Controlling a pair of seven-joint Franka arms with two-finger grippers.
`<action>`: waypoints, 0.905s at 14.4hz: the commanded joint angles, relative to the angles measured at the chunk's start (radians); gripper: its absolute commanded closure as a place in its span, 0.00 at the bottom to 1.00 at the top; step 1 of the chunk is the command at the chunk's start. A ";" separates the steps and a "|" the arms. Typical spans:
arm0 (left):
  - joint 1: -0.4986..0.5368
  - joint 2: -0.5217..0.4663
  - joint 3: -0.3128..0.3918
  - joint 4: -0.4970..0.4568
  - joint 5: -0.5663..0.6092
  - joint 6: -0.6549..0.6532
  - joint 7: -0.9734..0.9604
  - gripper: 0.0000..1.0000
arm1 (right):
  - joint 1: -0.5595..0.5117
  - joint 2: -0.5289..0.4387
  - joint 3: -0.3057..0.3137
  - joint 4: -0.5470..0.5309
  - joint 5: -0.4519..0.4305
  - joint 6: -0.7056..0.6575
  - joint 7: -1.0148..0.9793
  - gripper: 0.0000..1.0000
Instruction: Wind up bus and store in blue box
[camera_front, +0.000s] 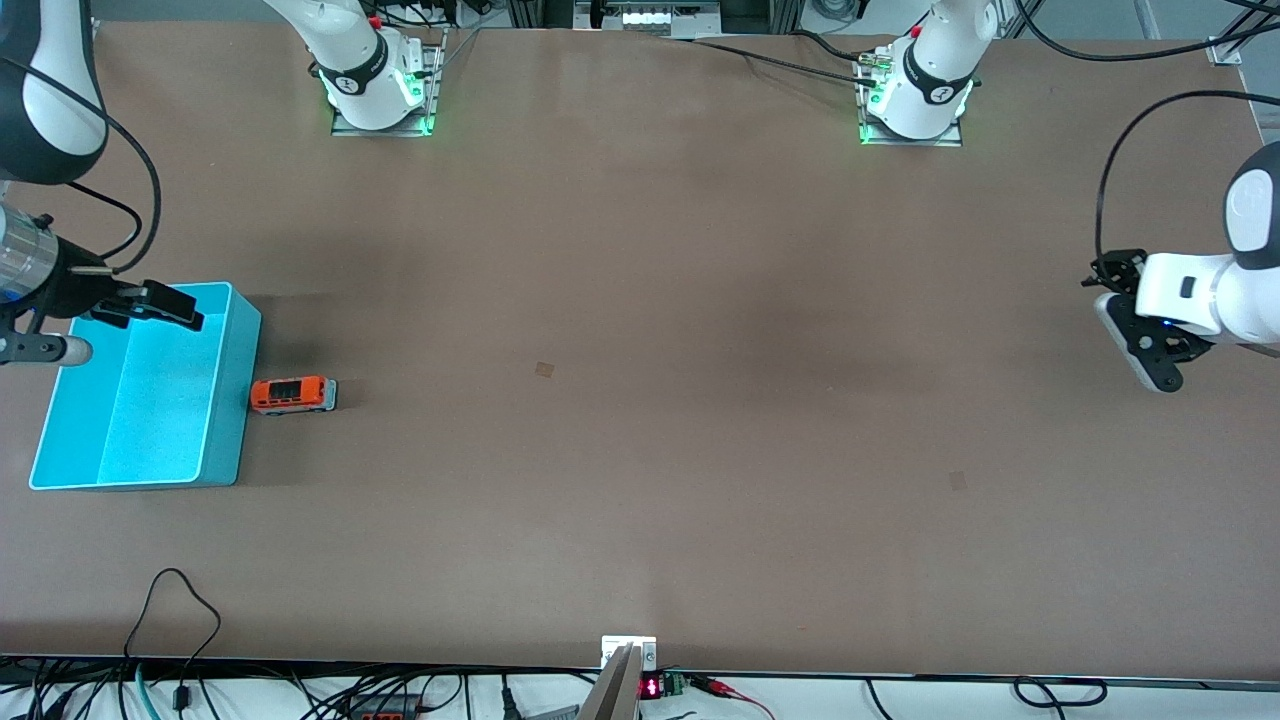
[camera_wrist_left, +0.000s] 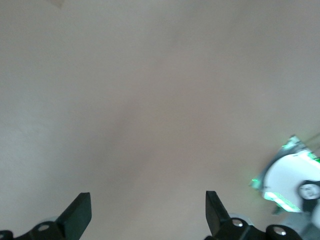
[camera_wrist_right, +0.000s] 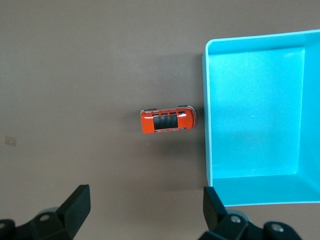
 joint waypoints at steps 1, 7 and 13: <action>-0.021 0.011 -0.039 0.139 0.024 -0.168 -0.186 0.00 | 0.020 0.050 0.007 0.015 0.016 0.032 -0.062 0.00; -0.020 0.009 -0.181 0.320 0.011 -0.351 -0.644 0.00 | 0.039 0.157 0.005 0.000 0.007 0.118 -0.349 0.00; -0.230 -0.187 0.095 0.157 -0.086 -0.146 -0.840 0.00 | 0.010 0.235 0.002 -0.042 -0.001 0.247 -0.796 0.00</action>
